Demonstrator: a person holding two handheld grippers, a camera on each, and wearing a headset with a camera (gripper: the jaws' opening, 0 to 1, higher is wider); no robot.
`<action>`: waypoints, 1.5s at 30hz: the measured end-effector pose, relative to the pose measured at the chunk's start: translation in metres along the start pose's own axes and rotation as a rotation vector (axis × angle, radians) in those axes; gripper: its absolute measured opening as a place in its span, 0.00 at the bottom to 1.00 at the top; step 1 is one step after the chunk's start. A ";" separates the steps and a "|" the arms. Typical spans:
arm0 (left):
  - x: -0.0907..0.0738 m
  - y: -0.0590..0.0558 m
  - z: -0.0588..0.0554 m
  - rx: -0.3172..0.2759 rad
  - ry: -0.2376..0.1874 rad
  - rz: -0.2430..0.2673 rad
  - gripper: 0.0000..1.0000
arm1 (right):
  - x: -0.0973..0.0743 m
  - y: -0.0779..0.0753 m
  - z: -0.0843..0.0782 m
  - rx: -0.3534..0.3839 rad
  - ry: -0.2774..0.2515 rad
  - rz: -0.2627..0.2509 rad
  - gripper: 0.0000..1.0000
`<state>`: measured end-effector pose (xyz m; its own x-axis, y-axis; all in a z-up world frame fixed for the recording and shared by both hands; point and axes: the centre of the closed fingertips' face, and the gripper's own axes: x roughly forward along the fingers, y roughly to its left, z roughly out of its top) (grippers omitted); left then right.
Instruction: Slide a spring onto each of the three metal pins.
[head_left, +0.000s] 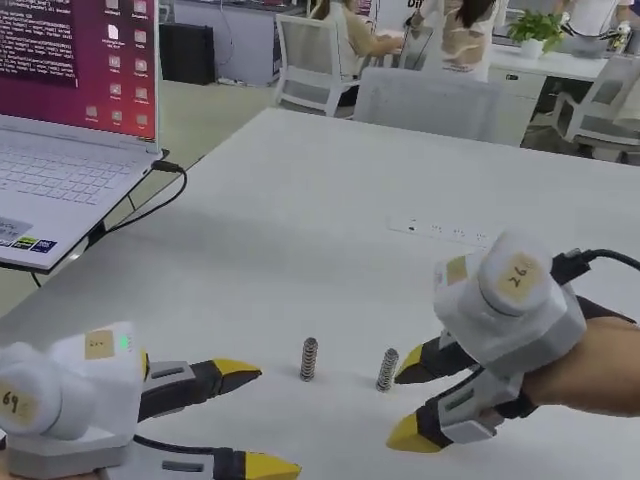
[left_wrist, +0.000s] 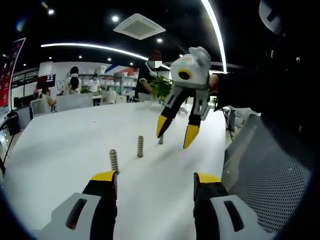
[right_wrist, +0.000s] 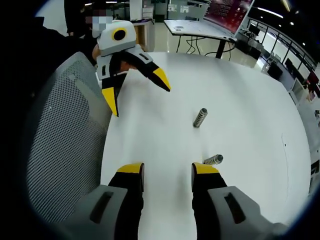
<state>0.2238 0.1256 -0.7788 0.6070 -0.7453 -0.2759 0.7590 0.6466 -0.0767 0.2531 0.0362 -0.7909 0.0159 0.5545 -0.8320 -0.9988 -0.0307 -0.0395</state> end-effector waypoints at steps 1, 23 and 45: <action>0.000 0.000 0.000 0.000 0.000 -0.001 0.57 | -0.001 0.000 -0.002 0.009 -0.004 -0.005 0.37; 0.001 -0.005 0.000 -0.009 0.003 -0.011 0.61 | -0.037 0.003 -0.040 0.199 -0.149 -0.108 0.41; 0.002 -0.003 -0.001 -0.017 0.009 -0.016 0.63 | -0.068 -0.003 -0.069 0.323 -0.356 -0.248 0.52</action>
<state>0.2225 0.1220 -0.7803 0.5925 -0.7543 -0.2828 0.7645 0.6372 -0.0978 0.2582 -0.0593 -0.7724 0.2921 0.7620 -0.5780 -0.9316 0.3634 0.0083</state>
